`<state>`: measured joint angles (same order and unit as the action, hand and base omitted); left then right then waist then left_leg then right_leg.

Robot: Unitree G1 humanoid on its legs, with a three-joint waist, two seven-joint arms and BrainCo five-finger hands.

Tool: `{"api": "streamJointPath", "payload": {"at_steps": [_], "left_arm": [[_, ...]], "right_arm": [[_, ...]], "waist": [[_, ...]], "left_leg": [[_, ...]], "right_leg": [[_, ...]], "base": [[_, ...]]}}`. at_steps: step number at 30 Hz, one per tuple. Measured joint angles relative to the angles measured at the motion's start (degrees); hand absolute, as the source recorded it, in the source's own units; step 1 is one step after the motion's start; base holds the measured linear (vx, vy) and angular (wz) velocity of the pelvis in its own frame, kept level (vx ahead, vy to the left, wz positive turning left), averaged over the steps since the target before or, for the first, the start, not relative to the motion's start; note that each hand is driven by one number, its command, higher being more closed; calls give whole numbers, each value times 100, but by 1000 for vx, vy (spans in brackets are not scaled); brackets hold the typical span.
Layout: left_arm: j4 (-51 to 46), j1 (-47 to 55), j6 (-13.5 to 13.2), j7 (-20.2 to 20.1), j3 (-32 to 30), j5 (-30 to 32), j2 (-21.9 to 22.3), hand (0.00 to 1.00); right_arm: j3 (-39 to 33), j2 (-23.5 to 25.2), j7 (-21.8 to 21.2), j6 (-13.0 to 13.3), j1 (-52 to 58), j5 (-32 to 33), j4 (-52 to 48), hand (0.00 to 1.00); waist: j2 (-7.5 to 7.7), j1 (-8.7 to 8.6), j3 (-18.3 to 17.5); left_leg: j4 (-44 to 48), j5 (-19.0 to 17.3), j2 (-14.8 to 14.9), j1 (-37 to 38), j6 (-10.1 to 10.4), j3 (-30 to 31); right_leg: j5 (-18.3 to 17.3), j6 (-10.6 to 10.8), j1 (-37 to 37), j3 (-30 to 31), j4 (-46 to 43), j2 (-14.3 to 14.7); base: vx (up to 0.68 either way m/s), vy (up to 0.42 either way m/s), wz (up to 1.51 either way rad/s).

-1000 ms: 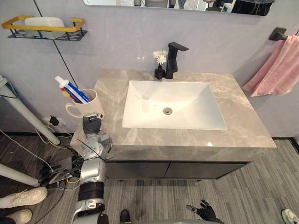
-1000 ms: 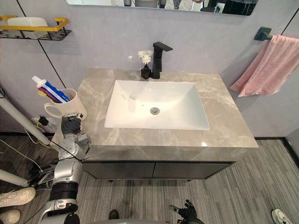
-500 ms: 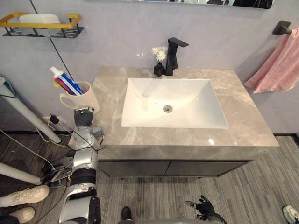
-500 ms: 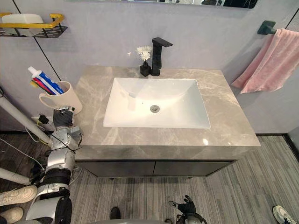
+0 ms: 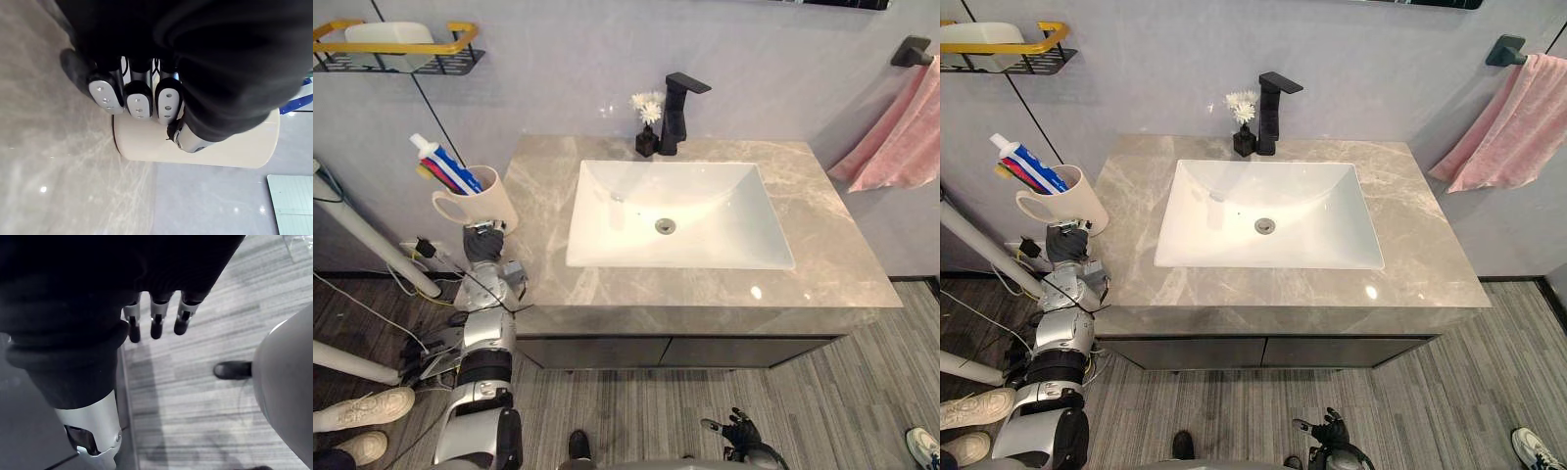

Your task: Organize washtable

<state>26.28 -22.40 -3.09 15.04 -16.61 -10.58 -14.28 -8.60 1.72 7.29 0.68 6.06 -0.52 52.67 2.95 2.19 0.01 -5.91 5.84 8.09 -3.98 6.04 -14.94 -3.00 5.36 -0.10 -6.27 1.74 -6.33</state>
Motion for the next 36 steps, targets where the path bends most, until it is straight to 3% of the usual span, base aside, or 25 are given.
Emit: {"api": "streamJointPath", "payload": {"at_steps": [12, 19, 28, 36], "left_arm": [[-689, 618, 63, 37, -210, 190, 107, 100], [-779, 772, 188, 157, -630, 189, 76, 100], [52, 381, 411, 181, -629, 228, -534, 100], [555, -307, 414, 175, -532, 229, -664, 100]], "right_arm": [[36, 6, -15, 0, -12, -4, -12, 0], [72, 5, -42, 0, 12, -3, -16, 0], [77, 2, -123, 7, 71, 4, -16, 0], [72, -50, -121, 16, 102, 24, -3, 0]], "waist": [[6, 12, 14], [7, 13, 13], [47, 15, 14], [59, -12, 49]], "left_leg": [[-1, -10, -15, 56, 0, 39], [-1, -16, -9, 74, -1, 26], [0, -24, -6, 35, 3, 0], [1, -29, -8, -24, 8, 2]], "right_leg": [[-14, 18, 109, -68, 27, -15], [-13, 18, 142, -87, 40, -15], [-13, 18, 78, -52, 38, -14], [-13, 18, -21, 9, 24, -7]], "base": [[1, -3, 2], [0, 0, 0], [0, 0, 0], [0, -1, -3]]}}
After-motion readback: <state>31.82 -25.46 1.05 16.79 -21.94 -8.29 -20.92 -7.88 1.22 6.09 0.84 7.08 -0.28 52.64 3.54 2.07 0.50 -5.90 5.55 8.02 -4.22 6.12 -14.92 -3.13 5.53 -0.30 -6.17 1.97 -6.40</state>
